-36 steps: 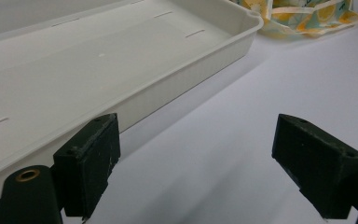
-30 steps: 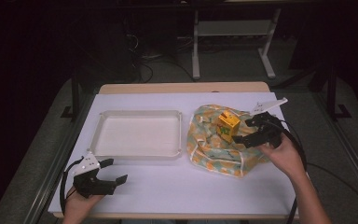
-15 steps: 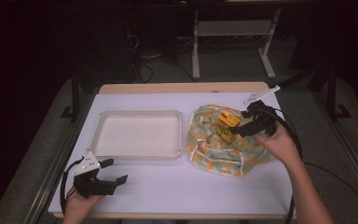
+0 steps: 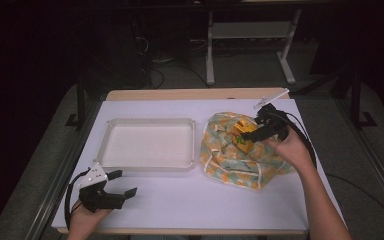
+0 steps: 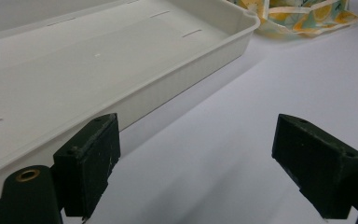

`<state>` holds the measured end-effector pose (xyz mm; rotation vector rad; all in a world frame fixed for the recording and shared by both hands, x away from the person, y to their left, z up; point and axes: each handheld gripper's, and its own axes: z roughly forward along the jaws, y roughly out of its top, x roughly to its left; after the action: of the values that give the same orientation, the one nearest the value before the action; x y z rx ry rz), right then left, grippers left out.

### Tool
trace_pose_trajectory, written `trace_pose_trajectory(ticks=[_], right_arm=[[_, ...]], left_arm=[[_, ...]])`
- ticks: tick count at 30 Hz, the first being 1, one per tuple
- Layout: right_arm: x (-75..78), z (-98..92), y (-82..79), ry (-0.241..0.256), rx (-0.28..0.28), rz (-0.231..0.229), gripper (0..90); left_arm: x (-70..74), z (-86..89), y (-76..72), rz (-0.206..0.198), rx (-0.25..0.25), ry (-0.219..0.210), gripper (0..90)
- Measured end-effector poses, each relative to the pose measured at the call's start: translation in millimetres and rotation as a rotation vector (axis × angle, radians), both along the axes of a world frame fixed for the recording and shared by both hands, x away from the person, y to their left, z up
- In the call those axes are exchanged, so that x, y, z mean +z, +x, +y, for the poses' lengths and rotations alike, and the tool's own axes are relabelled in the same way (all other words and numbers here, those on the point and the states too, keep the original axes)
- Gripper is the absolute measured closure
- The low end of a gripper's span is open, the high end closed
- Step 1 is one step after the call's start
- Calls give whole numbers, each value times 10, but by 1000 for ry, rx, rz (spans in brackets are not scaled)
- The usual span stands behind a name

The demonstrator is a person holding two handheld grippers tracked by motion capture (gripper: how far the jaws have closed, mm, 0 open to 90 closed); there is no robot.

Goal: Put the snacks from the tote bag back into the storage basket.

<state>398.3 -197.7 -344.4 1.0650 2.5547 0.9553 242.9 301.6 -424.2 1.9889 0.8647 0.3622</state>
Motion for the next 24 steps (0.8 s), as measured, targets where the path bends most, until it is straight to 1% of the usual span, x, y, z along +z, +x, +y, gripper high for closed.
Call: trace_pose_trajectory(ticks=[3, 9, 12, 18, 24], right_arm=[[-43, 34, 42, -16, -2, 0, 160], [-76, 68, 76, -29, -6, 1, 161], [-88, 70, 94, -27, -4, -3, 178], [-116, 93, 118, -33, -9, 7, 185], [-151, 110, 144, -49, -14, 14, 193]], left_arm=[[2, 0, 0, 0, -2, 1, 147], [-1, -1, 1, 0, -2, 0, 147], [-4, -4, 3, 2, -2, -2, 147], [-2, 0, 2, 1, -2, 0, 147], [-4, -4, 4, 3, -2, -3, 148]])
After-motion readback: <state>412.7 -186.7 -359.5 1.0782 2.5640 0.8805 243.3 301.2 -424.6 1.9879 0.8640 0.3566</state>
